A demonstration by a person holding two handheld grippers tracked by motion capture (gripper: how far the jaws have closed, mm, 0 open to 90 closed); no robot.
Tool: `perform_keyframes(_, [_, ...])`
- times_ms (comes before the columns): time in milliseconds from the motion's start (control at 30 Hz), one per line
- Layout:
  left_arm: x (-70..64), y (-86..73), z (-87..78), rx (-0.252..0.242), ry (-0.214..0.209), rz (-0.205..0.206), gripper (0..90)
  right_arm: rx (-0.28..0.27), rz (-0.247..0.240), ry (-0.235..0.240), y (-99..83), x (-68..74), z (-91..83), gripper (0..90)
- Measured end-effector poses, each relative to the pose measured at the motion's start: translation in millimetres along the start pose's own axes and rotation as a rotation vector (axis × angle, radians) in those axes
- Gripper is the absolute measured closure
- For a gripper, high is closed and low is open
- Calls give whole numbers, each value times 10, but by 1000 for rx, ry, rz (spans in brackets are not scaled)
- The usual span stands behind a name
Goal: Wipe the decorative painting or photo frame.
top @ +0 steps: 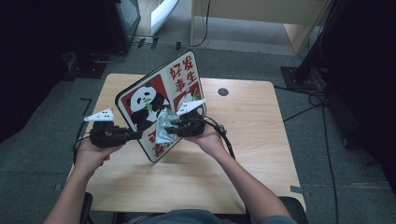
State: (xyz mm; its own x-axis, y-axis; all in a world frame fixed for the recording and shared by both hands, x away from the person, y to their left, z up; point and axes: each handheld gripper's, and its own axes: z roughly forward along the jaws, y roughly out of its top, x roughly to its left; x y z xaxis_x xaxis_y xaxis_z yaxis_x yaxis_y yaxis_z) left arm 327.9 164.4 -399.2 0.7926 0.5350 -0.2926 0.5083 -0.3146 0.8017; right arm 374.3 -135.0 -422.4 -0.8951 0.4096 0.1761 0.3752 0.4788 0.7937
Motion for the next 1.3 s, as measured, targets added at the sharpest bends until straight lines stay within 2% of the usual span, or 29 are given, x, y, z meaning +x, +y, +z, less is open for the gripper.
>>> perform_keyframes(800, [27, 17, 7, 8, -18, -6, 740, 55, 58, -4, -357, -43, 161, 758])
perform_keyframes(1167, [31, 18, 11, 7, -21, -4, 735, 114, 95, 9, -511, -58, 240, 759])
perform_keyframes(1300, [29, 19, 8, 3, -21, -3, 727, 123, 84, 6, -526, -54, 246, 762])
